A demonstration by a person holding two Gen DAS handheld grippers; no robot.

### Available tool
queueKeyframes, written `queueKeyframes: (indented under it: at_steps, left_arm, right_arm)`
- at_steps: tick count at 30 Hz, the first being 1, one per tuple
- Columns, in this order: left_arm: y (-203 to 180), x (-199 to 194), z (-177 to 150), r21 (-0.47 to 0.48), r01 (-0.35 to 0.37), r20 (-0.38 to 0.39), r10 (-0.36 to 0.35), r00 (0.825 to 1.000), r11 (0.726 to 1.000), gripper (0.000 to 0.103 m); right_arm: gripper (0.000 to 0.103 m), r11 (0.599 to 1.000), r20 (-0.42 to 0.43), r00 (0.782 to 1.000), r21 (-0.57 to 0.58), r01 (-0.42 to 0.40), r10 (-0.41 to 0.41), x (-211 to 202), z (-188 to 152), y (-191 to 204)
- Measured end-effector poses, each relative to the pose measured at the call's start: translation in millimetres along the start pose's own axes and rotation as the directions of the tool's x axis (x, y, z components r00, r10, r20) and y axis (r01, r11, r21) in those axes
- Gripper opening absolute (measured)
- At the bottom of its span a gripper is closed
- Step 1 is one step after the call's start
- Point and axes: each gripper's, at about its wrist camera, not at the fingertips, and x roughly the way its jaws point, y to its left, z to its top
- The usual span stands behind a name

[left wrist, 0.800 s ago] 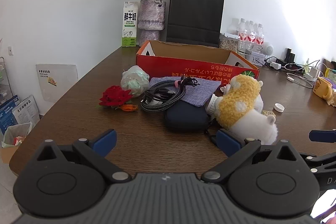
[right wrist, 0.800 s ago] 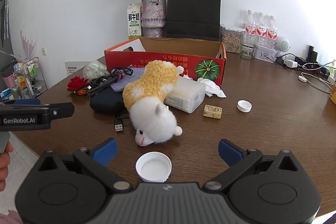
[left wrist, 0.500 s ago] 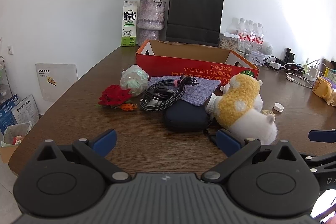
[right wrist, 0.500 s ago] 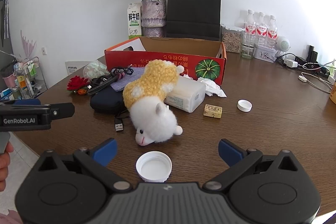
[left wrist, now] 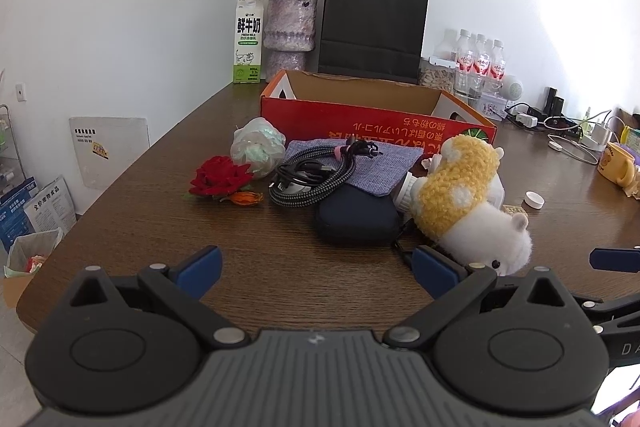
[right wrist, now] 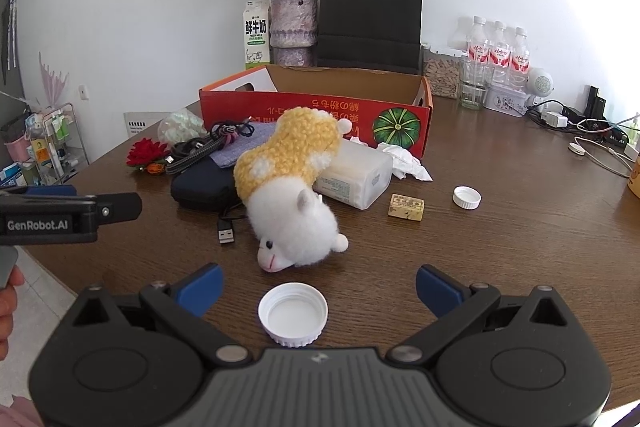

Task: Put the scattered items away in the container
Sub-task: 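Grasp the white bottle cap with the right gripper while the left tool approaches the red rose, then lift the cap with the right gripper while the left gripper grasps the red rose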

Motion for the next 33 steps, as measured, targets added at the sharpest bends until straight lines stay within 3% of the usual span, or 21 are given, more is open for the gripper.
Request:
queueKeyframes:
  at_steps: [10, 16, 19, 20, 21, 22, 33]
  left_arm:
    - [1.3, 4.4, -2.4, -0.008, 0.001, -0.024, -0.001, 1.0, 1.0, 0.103]
    - [3.4, 10.3, -5.9, -0.014, 0.0, -0.046, -0.001, 0.999, 1.0, 0.103]
    - [4.4, 13.3, -7.3, -0.017, -0.002, -0.055, 0.001, 0.998, 1.0, 0.103]
    - [4.7, 14.2, -7.7, -0.017, -0.002, -0.057, 0.001, 0.998, 1.0, 0.103]
    - [5.1, 15.1, -8.1, -0.018, -0.003, -0.06, 0.001, 0.998, 1.0, 0.103]
    - [5.4, 16.0, -8.4, -0.019, -0.002, -0.063, 0.001, 0.998, 1.0, 0.103]
    - [8.6, 25.8, 5.1, -0.023, -0.008, -0.051, 0.006, 0.999, 1.0, 0.103]
  right_arm:
    - [0.099, 1.0, -0.023, 1.0, -0.002, -0.013, 0.013, 4.6, -4.2, 1.0]
    - [0.087, 0.999, -0.07, 0.997, -0.006, -0.034, 0.033, 16.1, -11.1, 3.0]
    - [0.076, 0.999, -0.087, 0.995, -0.003, -0.041, 0.04, 22.0, -13.7, 3.2]
    - [0.064, 0.999, -0.08, 0.996, -0.01, -0.036, 0.035, 22.1, -14.5, 3.9]
    - [0.044, 0.999, -0.071, 0.997, -0.02, -0.032, 0.031, 21.7, -14.9, 4.8]
    - [0.04, 0.999, -0.063, 0.997, -0.021, -0.038, 0.037, 21.2, -14.6, 4.3]
    - [0.039, 0.999, 0.009, 1.0, 0.03, -0.024, 0.023, 13.4, -4.0, -16.2]
